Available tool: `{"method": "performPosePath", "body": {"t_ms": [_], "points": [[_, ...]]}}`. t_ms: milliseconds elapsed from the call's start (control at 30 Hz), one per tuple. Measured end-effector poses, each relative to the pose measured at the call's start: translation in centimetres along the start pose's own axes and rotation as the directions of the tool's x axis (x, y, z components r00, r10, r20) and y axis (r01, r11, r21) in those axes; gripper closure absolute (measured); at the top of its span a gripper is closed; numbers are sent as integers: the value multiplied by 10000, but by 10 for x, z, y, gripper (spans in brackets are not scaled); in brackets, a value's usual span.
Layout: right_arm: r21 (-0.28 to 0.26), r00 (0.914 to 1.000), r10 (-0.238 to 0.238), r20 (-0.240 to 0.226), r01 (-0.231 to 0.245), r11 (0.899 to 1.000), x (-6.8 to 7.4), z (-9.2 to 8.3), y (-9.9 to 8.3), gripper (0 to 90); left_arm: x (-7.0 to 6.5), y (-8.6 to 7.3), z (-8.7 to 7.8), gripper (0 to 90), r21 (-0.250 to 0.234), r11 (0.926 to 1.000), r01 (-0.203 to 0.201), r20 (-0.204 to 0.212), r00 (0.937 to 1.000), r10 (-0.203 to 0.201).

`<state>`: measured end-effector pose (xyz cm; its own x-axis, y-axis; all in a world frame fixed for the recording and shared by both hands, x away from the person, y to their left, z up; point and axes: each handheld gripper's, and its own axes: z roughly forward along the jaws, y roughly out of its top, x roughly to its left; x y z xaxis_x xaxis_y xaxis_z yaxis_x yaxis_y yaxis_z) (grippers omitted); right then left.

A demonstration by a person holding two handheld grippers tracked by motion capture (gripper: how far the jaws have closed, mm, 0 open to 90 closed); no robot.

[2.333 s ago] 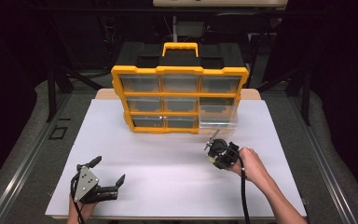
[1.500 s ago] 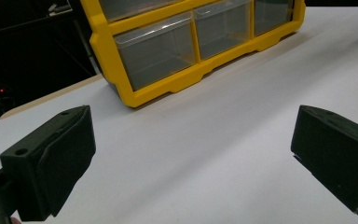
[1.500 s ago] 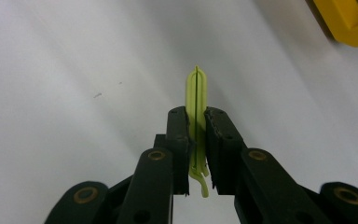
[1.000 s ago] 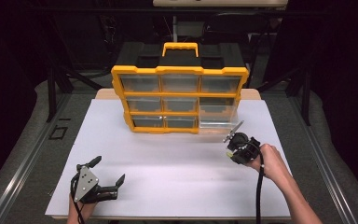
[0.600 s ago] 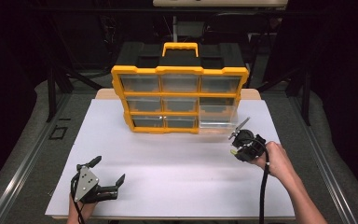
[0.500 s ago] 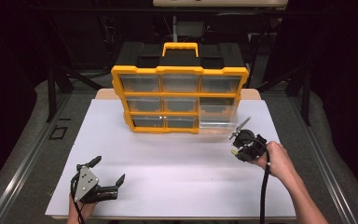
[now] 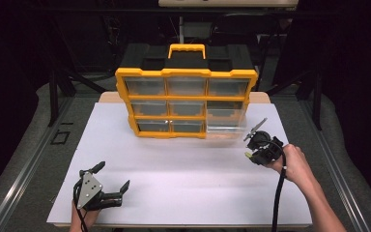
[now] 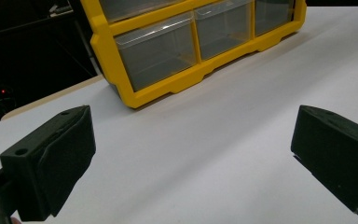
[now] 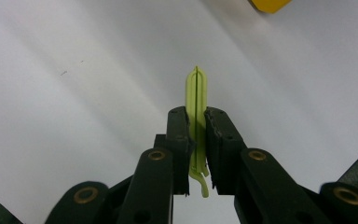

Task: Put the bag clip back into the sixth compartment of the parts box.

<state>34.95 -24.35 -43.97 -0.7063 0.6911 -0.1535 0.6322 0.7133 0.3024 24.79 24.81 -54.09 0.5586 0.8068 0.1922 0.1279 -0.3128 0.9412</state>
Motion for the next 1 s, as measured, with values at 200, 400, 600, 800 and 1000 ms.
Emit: {"method": "performPosePath", "body": {"t_ms": [200, 400, 600, 800, 1000], "points": [[-30, 9999, 126, 59, -126, 9999, -5, -4, 2, 804, 0, 0, 0, 0, 10, 10000, 13, 12, 10000, -13], [-106, 9998, 182, 103, -181, 9998, -12, -10, 4, 805, 0, 0, 1, 0, 17, 10000, 10, 48, 10000, -10], [-88, 9993, 318, 217, -316, 9995, -18, -16, 10, 804, -1, 0, 1, 0, 3, 10000, -39, 59, 10000, 39], [-33, 9986, 459, 272, -458, 9989, -25, -20, 15, 805, 0, 0, 0, 0, -20, 10000, -37, 1, 10000, 37], [-105, 9982, 513, 316, -510, 9986, -30, -24, 18, 805, 0, 0, 0, 0, -8, 10000, -40, -6, 10000, 40]]}}
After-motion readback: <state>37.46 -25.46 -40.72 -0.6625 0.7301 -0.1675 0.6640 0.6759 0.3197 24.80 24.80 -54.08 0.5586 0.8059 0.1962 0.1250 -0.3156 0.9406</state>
